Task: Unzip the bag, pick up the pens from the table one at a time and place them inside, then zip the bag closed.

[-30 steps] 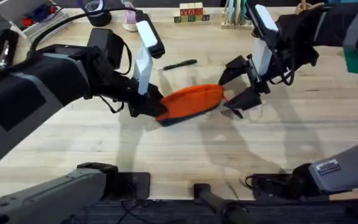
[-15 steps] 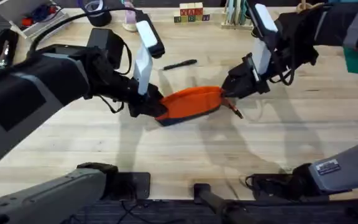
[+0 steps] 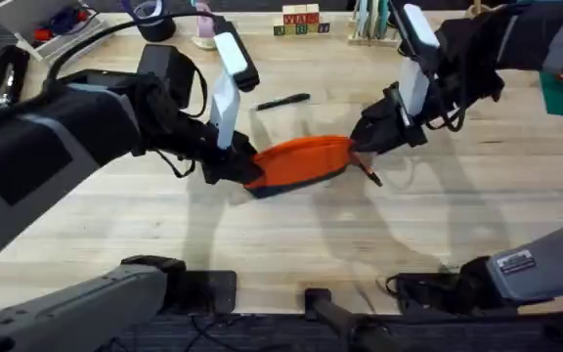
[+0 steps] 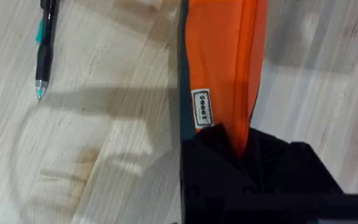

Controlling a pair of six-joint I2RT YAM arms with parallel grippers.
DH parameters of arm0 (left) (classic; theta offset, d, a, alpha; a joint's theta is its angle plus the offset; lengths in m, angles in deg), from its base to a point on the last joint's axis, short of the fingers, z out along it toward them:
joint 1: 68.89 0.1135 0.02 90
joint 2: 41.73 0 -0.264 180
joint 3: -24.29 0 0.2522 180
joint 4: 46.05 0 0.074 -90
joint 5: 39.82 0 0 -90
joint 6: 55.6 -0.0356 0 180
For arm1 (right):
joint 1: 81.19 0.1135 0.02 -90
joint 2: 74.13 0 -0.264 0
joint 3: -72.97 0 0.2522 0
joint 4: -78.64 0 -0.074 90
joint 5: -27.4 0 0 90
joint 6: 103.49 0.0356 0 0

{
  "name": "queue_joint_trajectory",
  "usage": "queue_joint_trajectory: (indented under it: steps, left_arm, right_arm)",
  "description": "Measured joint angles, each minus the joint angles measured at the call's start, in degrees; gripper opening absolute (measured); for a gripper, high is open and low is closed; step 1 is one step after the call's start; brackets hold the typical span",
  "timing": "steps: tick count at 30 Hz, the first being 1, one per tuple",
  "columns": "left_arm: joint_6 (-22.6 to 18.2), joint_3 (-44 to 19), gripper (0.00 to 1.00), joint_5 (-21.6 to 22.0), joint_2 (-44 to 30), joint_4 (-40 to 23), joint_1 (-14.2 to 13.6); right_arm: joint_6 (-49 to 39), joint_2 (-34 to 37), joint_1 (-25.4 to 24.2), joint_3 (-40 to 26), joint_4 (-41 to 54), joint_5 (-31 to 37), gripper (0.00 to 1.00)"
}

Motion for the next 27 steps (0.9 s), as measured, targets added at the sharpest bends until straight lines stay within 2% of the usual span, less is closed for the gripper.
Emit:
queue_joint_trajectory:
  steps: [27]
  left_arm:
    - [0.0,0.0,0.042,-0.4,0.0,0.2,-0.3]
  right_arm:
    - [0.0,0.0,-1.0,-6.3,4.6,0.4,0.031]
